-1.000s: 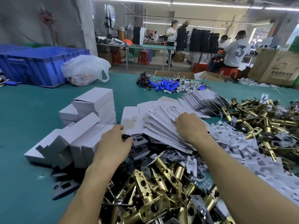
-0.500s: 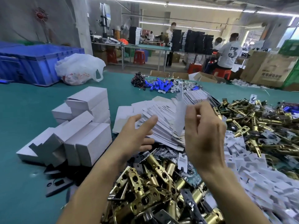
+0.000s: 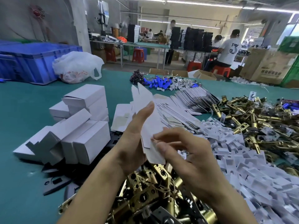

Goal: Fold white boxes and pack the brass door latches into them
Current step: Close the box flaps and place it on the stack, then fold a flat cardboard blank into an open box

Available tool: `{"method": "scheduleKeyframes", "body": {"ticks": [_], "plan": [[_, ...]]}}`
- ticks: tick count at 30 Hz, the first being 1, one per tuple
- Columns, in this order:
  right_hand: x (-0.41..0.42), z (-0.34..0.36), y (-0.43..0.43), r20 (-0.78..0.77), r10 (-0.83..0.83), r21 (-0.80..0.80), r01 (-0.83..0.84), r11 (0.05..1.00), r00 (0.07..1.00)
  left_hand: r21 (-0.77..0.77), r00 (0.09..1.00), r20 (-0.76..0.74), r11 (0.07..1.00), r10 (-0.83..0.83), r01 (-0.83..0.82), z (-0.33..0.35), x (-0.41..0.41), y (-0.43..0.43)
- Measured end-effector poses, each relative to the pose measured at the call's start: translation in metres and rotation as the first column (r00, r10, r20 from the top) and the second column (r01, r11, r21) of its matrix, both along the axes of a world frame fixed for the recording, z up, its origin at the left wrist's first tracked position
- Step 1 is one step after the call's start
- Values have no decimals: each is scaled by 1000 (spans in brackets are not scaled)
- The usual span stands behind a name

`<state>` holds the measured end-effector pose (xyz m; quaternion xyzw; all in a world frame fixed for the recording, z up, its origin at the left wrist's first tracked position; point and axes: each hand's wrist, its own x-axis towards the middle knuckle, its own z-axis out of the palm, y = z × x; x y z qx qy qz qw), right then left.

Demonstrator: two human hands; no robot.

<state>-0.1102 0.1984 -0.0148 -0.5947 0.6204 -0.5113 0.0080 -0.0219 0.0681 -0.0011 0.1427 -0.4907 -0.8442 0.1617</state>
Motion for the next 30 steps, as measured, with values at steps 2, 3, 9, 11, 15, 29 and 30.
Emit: {"method": "scheduleKeyframes", "body": {"ticks": [2, 3, 9, 11, 15, 29, 30], "plan": [[-5, -1, 2, -104, -46, 12, 48, 999, 994, 22, 993, -1, 993, -119, 119, -3, -1, 7], [-7, -3, 3, -161, -65, 3, 66, 998, 985, 55, 991, 12, 990, -131, 131, -5, -2, 10], [-9, -13, 1, -342, -98, 20, 112, 994, 934, 107, 996, 70, 993, -53, 45, -12, -8, 16], [-10, -16, -1, -328, -171, -26, 172, 985, 929, 156, 995, 40, 984, -89, 82, -13, -10, 18], [-9, -14, -2, -269, -145, -7, 149, 989, 952, 158, 996, 25, 984, -87, 82, -16, -13, 19], [-17, -14, 1, -185, -22, 54, 33, 998, 982, 151, 996, 52, 986, -76, 68, -3, -12, 25], [-19, -13, 1, -197, -33, 38, 41, 998, 980, 155, 996, 55, 986, -69, 60, -2, -11, 25]]}}
